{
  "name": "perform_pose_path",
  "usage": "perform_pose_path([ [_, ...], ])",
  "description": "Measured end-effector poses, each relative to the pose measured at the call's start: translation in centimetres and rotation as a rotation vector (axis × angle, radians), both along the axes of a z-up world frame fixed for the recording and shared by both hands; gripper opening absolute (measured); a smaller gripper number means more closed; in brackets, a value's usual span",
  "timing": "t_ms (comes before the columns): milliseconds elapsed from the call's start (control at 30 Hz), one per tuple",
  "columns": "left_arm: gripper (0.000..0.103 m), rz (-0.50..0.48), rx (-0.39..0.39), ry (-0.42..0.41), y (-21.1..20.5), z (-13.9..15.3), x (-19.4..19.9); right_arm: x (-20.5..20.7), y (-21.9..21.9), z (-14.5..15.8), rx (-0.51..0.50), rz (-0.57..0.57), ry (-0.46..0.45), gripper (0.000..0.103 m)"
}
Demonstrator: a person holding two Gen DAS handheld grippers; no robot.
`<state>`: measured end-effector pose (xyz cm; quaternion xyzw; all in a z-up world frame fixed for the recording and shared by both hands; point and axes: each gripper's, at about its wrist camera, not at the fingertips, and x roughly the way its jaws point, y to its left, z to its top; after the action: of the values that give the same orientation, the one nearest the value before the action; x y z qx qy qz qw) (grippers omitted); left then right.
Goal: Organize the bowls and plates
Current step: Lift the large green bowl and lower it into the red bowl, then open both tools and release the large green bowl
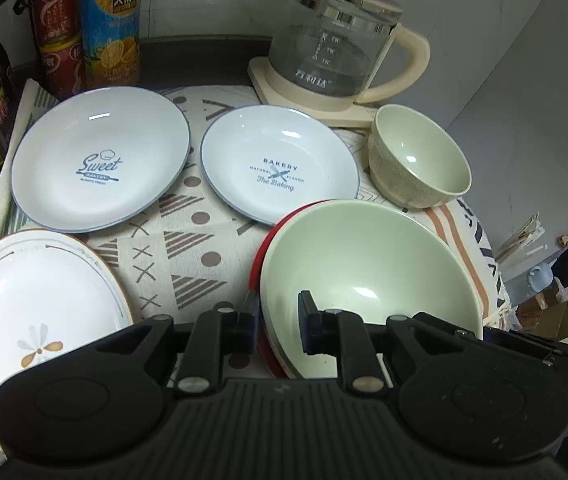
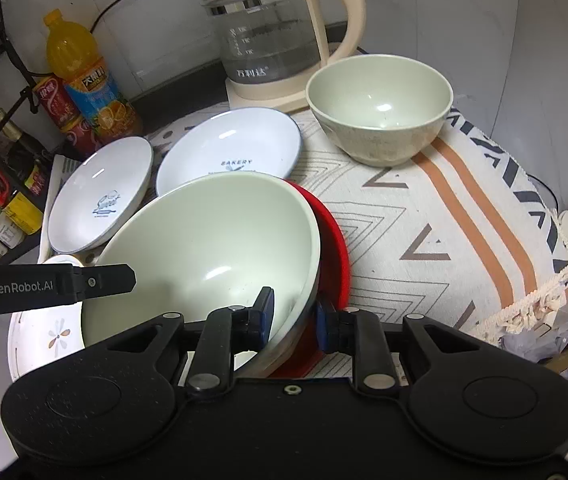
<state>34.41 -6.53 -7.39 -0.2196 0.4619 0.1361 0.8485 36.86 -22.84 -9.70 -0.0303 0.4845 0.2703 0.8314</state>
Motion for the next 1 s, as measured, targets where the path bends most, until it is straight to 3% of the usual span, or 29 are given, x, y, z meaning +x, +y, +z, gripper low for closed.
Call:
perform_pose_path([
  [200,0.018,-0.002,0.015,0.008,0.0,-0.3,0.4,0.4,0.3,-0.5,-0.003,0.013,0.014,0.024],
  [433,0.023,-0.004,0.013,0.012,0.2,-0.3,0.9,0.9,0.4,0.0,0.001,0.003,0.007,0.033],
  [500,0.028,0.001,0.018,0.015,0.2,0.0,1.0,1.0,0.3,0.5,0.015,-0.001,0.002,0.037],
  [667,0.051,0.007,0.031,-0.025,0.4,1.4,1.1,1.3,-0.3,1.8,0.044,-0.025,-0.039,0.05],
  [800,0.057,0.004,0.04,-0.044,0.5,2.2,1.5,1.7,-1.1,2.7,0.076,-0.048,-0.058,0.049],
  [1000,0.068,-0.01,0.079,-0.078,-0.3,3.4,2.4,2.3,-2.9,3.7,0.098,-0.112,-0.099,0.058],
])
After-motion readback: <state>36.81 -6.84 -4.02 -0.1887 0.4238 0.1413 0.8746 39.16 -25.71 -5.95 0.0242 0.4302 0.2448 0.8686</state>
